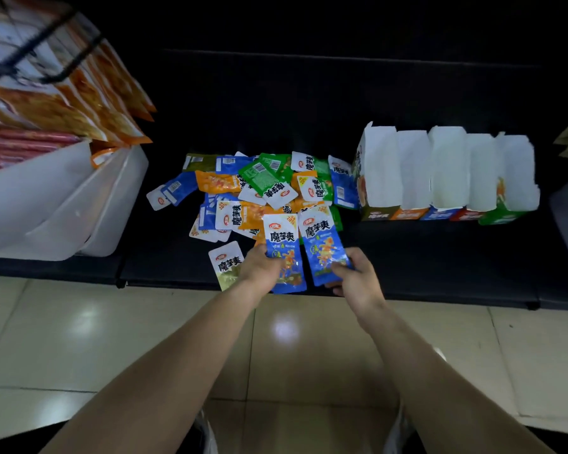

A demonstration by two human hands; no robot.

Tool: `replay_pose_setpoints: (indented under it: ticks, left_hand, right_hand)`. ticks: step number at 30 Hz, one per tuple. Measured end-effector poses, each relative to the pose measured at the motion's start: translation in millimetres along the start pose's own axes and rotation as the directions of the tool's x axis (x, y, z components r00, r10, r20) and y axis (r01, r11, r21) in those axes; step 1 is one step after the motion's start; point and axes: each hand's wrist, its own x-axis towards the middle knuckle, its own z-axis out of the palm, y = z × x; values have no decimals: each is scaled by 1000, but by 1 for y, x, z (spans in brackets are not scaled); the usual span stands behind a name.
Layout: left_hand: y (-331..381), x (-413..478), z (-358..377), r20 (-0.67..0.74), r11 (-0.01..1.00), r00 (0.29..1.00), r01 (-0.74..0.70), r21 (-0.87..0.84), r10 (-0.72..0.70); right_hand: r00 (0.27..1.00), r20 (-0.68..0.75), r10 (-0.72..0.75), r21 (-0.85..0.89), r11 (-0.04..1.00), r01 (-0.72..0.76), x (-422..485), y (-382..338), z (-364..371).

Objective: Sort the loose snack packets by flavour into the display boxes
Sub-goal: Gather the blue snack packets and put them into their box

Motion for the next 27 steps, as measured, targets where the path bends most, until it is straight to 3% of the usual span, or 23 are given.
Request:
replay_pose_setpoints:
  ticks: [3, 5, 14, 16, 18, 20, 22, 25, 27]
  left_hand:
    - [0, -1, 13, 42, 975, 996, 80, -206, -73]
    - [0, 2, 18, 68, 965, 995, 88, -245, -74]
    - [6, 34, 16, 93, 992, 995, -31, -123, 42]
    - [6, 41, 16, 109, 996, 990, -85, -39, 89]
    - [4, 48, 15, 71, 989, 990, -127, 71, 122]
    - [2, 55, 9, 32, 985, 991, -129, 112, 126]
    - [2, 60, -1, 23, 978, 990, -139, 157, 137]
    - [-3, 71, -18, 13, 968, 988, -152, 202, 153]
    - [-5, 75, -25, 8, 968, 987, -157, 197, 159]
  right_hand:
    - [996, 85, -3, -53, 999, 8, -3, 3, 0]
    - [993, 114, -12, -82, 996, 22, 0, 6, -2]
    - [968, 246, -46, -72, 995, 66, 25, 18, 4]
    - [975, 219, -38, -94, 994, 60, 31, 22, 9]
    - [991, 123, -47, -241, 968, 76, 41, 20, 13]
    - [992, -6, -124, -454, 885, 108, 56, 10, 12]
    - [954, -51, -294, -659, 728, 189, 77, -4, 9]
    - [895, 79, -440, -816, 486, 312, 116, -21, 5]
    - [918, 125, -376, -827, 472, 306, 140, -28, 7]
